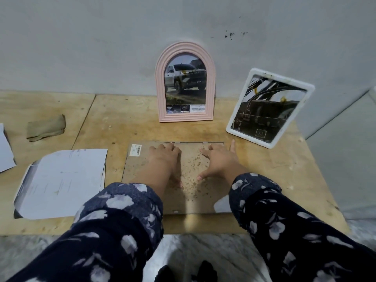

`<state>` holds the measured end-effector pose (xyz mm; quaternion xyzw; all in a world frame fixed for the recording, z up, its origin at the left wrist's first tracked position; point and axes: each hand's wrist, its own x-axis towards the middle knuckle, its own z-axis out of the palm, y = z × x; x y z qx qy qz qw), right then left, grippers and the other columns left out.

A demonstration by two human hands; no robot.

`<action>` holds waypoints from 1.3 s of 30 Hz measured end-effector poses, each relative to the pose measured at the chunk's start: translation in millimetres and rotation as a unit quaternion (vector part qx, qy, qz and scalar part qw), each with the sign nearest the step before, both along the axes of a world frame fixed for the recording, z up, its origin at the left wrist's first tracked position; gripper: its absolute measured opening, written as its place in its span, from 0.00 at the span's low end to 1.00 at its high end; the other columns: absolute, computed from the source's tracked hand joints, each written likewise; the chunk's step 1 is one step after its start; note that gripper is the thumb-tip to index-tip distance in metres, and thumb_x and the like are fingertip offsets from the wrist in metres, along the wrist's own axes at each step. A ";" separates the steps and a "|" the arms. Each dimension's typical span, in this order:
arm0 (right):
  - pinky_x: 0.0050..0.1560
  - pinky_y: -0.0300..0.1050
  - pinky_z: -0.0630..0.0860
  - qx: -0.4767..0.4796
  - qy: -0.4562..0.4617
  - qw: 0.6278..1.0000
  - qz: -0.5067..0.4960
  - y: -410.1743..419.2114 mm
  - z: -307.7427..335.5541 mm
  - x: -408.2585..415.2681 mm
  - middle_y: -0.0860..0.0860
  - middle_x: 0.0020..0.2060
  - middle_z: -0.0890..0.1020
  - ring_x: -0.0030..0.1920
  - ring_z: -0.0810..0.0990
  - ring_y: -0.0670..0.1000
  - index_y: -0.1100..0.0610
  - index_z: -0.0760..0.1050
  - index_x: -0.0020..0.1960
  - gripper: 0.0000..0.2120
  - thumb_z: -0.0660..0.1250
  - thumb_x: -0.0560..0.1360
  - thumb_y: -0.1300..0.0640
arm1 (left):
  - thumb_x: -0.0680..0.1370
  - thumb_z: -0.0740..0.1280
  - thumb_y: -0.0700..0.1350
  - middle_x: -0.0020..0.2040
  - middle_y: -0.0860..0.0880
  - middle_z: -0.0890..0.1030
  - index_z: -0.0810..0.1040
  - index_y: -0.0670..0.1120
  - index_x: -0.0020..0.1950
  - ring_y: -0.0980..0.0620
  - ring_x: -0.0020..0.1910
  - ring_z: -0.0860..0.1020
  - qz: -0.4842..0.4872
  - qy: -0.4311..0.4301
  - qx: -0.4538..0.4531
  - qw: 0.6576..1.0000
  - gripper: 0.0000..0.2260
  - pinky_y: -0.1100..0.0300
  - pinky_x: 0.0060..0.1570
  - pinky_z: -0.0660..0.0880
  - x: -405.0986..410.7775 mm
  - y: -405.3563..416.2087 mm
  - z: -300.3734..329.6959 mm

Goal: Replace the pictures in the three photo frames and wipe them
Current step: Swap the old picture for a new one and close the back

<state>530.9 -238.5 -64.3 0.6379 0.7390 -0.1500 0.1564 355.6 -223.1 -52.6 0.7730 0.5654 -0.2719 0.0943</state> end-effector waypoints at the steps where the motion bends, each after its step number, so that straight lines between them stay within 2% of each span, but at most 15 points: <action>1: 0.70 0.68 0.32 -0.004 0.006 1.000 -0.003 -1.6 -0.6 0.1 0.51 0.74 0.61 0.75 0.59 0.53 0.44 0.55 0.76 0.48 0.68 0.63 0.28 | 0.61 0.75 0.67 0.77 0.49 0.56 0.53 0.50 0.77 0.43 0.73 0.60 0.006 -0.011 -0.003 1.000 0.53 0.45 0.68 0.64 -0.7 -0.7 -2.6; 3: 0.69 0.67 0.33 -0.011 0.020 1.000 -0.010 -3.1 -1.2 -1.0 0.52 0.76 0.58 0.76 0.56 0.54 0.44 0.53 0.77 0.48 0.69 0.64 0.31 | 0.62 0.76 0.65 0.78 0.49 0.51 0.52 0.50 0.77 0.43 0.75 0.55 0.026 -0.054 -0.018 0.998 0.53 0.44 0.69 0.65 -6.1 -2.2 -8.0; 6: 0.70 0.68 0.35 -0.021 0.031 0.999 -0.022 -6.2 -1.1 -3.4 0.52 0.77 0.52 0.77 0.50 0.55 0.45 0.50 0.77 0.47 0.70 0.67 0.34 | 0.65 0.76 0.62 0.79 0.50 0.42 0.46 0.50 0.79 0.42 0.77 0.46 0.040 -0.108 -0.037 0.993 0.53 0.41 0.73 0.57 -15.4 -6.4 -13.1; 10: 0.71 0.68 0.34 -0.030 0.042 0.997 -0.056 -17.4 0.0 -5.4 0.50 0.78 0.46 0.77 0.41 0.58 0.43 0.47 0.78 0.43 0.68 0.71 0.38 | 0.69 0.69 0.66 0.79 0.49 0.37 0.38 0.49 0.79 0.45 0.78 0.40 0.069 -0.103 -0.022 0.992 0.52 0.38 0.74 0.49 -31.6 -19.1 -15.0; 14: 0.72 0.68 0.37 -0.025 0.059 0.997 -0.043 -20.8 6.5 -27.2 0.49 0.78 0.48 0.77 0.42 0.56 0.44 0.52 0.77 0.37 0.67 0.73 0.54 | 0.70 0.63 0.71 0.79 0.48 0.38 0.37 0.46 0.79 0.46 0.78 0.42 0.124 -0.061 -0.001 0.990 0.52 0.39 0.74 0.48 -68.1 -26.1 -10.4; 15: 0.72 0.68 0.38 -0.026 0.070 0.997 -0.030 -19.9 6.6 -35.5 0.49 0.78 0.49 0.78 0.43 0.55 0.45 0.53 0.77 0.37 0.65 0.73 0.55 | 0.70 0.63 0.71 0.79 0.49 0.39 0.38 0.46 0.79 0.46 0.78 0.43 0.126 -0.060 0.000 0.990 0.52 0.39 0.74 0.48 -75.9 -25.2 -8.5; 19: 0.74 0.65 0.40 -0.038 0.103 0.994 0.016 -15.7 3.0 -74.1 0.47 0.78 0.48 0.78 0.43 0.51 0.48 0.50 0.78 0.34 0.62 0.77 0.50 | 0.71 0.65 0.68 0.80 0.51 0.43 0.42 0.45 0.79 0.48 0.78 0.48 0.098 -0.066 0.002 0.993 0.50 0.41 0.73 0.54 -91.1 -20.6 -1.5; 22: 0.74 0.63 0.41 -0.028 0.110 0.993 0.043 -6.2 3.0 -98.3 0.46 0.78 0.46 0.78 0.42 0.49 0.52 0.48 0.78 0.31 0.58 0.80 0.53 | 0.71 0.67 0.67 0.79 0.52 0.43 0.42 0.46 0.79 0.48 0.78 0.50 0.110 -0.075 -0.007 0.991 0.50 0.44 0.72 0.59 -92.9 -21.1 -1.6; 25: 0.75 0.62 0.40 -0.036 0.113 0.992 0.040 -2.1 -1.0 -111.3 0.45 0.78 0.43 0.77 0.41 0.48 0.53 0.46 0.79 0.32 0.55 0.79 0.59 | 0.70 0.67 0.67 0.79 0.54 0.43 0.43 0.47 0.79 0.49 0.78 0.52 0.115 -0.062 -0.006 0.991 0.50 0.45 0.71 0.58 -90.3 -20.2 -2.4; 28: 0.75 0.60 0.39 -0.031 0.097 0.994 0.032 -5.8 -6.9 -115.3 0.45 0.78 0.43 0.77 0.41 0.47 0.53 0.44 0.79 0.34 0.55 0.77 0.56 | 0.70 0.66 0.69 0.79 0.54 0.44 0.46 0.48 0.79 0.48 0.77 0.54 0.098 -0.031 0.004 0.995 0.49 0.44 0.71 0.57 -86.7 -18.3 -2.1; 31: 0.73 0.63 0.34 -0.006 0.041 0.997 0.065 -2.6 -6.2 -114.8 0.46 0.78 0.46 0.77 0.44 0.48 0.53 0.46 0.79 0.33 0.54 0.77 0.50 | 0.69 0.65 0.71 0.80 0.54 0.46 0.49 0.49 0.79 0.49 0.77 0.56 0.081 -0.010 0.014 0.997 0.48 0.44 0.71 0.56 -86.6 -16.3 -1.2; 39: 0.70 0.68 0.32 0.025 -0.039 0.989 0.139 13.3 4.8 -116.3 0.47 0.76 0.60 0.74 0.60 0.52 0.53 0.58 0.76 0.34 0.58 0.76 0.39 | 0.66 0.62 0.76 0.75 0.53 0.63 0.61 0.50 0.75 0.48 0.68 0.69 0.023 0.035 0.044 0.998 0.46 0.48 0.65 0.59 -90.0 -7.1 0.4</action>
